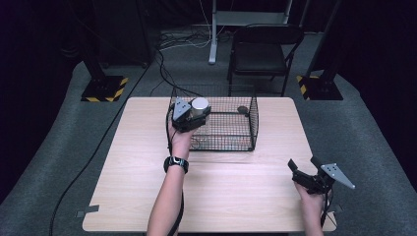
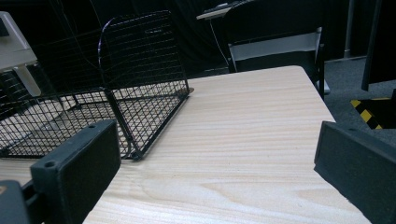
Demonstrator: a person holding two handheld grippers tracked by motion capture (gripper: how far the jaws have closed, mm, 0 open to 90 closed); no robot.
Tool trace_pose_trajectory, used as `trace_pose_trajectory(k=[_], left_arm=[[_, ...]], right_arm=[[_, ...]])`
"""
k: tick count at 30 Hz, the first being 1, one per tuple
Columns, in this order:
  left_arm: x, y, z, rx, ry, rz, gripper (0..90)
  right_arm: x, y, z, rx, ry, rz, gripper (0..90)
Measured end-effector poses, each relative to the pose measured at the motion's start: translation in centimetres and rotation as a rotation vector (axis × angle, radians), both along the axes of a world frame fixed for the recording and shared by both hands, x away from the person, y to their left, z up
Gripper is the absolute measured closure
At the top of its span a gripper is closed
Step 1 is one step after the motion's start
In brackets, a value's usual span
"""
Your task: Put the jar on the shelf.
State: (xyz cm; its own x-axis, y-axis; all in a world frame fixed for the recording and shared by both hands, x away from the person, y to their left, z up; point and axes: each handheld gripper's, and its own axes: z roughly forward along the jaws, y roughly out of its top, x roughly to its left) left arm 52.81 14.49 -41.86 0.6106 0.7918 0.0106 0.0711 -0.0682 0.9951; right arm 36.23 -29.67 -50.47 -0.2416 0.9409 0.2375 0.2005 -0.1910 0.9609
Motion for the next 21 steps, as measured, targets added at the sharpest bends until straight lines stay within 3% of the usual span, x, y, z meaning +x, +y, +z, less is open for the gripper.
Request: trace_pose_trajectory(k=[21], left_arm=[[-0.2, -0.6, -1.5, 0.02, -0.01, 0.01, 32.4]], right_arm=[[0.0, 0.0, 0.0, -0.002, 0.002, 0.002, 0.0]])
